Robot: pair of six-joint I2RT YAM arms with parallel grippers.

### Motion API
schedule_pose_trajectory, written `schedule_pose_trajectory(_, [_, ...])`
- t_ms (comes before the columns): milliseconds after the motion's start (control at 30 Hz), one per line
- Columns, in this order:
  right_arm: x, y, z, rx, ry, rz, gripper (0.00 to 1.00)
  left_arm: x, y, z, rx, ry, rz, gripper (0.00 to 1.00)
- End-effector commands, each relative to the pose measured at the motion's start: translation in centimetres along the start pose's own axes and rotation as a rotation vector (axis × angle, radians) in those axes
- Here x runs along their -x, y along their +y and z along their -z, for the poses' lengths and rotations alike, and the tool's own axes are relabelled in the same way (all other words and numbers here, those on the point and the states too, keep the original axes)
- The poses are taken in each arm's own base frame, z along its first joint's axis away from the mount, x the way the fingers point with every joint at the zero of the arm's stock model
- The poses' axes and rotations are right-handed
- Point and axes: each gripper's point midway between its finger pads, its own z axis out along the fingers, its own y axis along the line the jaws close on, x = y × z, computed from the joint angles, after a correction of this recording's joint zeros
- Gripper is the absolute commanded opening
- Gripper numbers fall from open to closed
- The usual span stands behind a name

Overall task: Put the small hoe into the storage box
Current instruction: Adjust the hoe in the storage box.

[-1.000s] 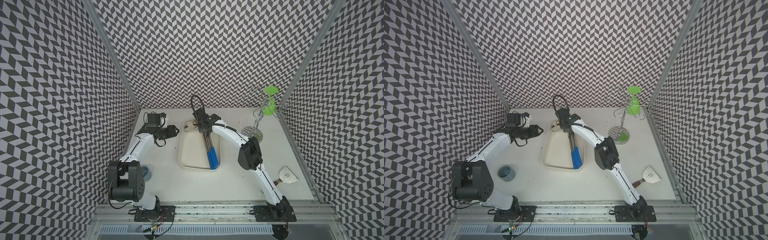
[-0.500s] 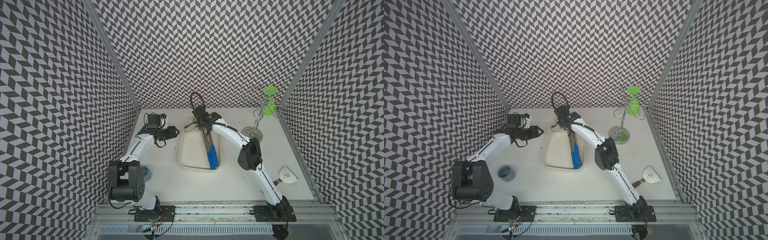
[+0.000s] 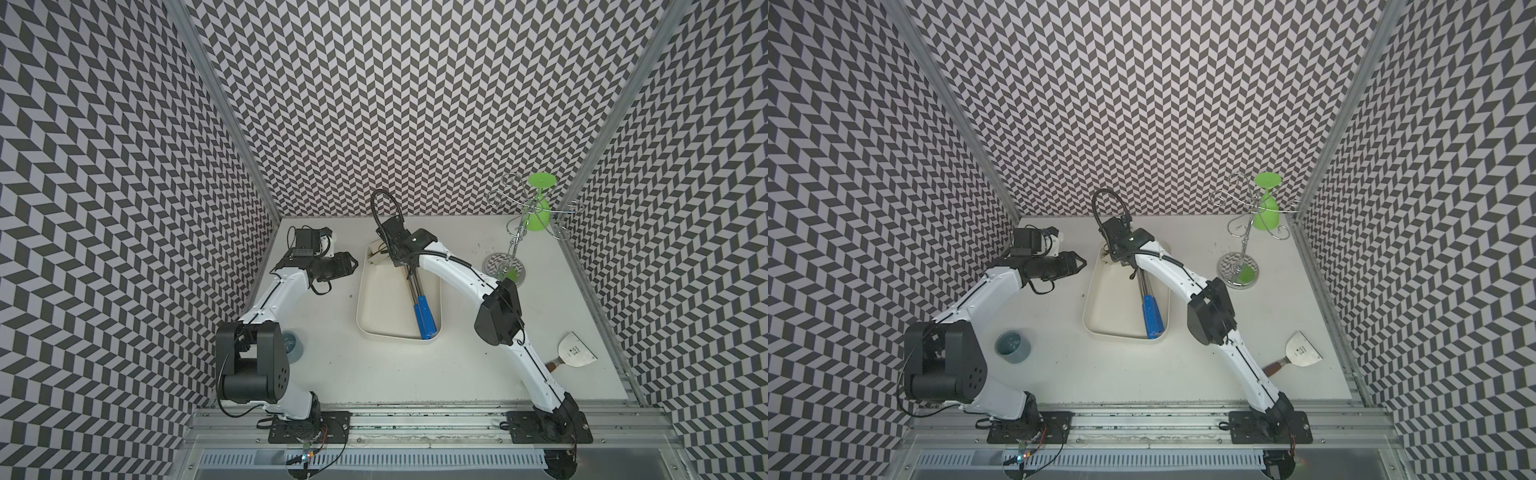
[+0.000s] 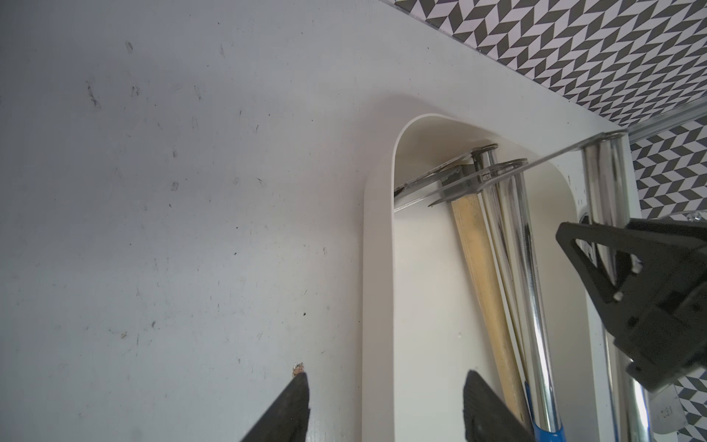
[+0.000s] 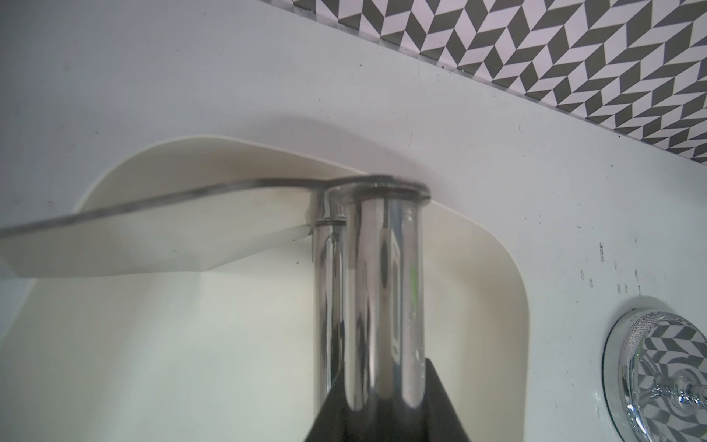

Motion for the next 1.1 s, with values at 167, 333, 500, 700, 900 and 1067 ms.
schedule_pose_trajectory(167, [1.4,-0.3,3.2,-0.014,-0.073,-0.002,0.11,1.0,-0.3,0.7,-0.006,-0.037,-0.024,0.64])
schedule_pose_trajectory(333, [-0.3,0.1,1.3,-0.029,-0.034,0.027,0.11,1.1,-0.3,0.7,-0.004,-0.041,-0.025,0.64])
schedule_pose_trajectory(500, [-0.7,0.7,0.3,-0.030,-0.025,0.033,0.11,1.0,-0.3,0.7,-0.009,-0.039,-0.022,0.64])
schedule_pose_trajectory(700, [-1.0,1.7,-0.9,-0.028,-0.022,0.036,0.12,0.8,-0.3,0.5,-0.018,-0.034,-0.018,0.64])
schedule_pose_trajectory(900, [-1.1,2.2,-1.8,-0.030,-0.026,0.035,0.15,0.8,-0.3,0.3,-0.024,-0.028,-0.015,0.64])
schedule_pose_trajectory(1067, [-1.9,2.3,-2.4,-0.032,-0.004,0.049,0.18,0.8,-0.4,0.2,-0.026,-0.027,-0.016,0.64])
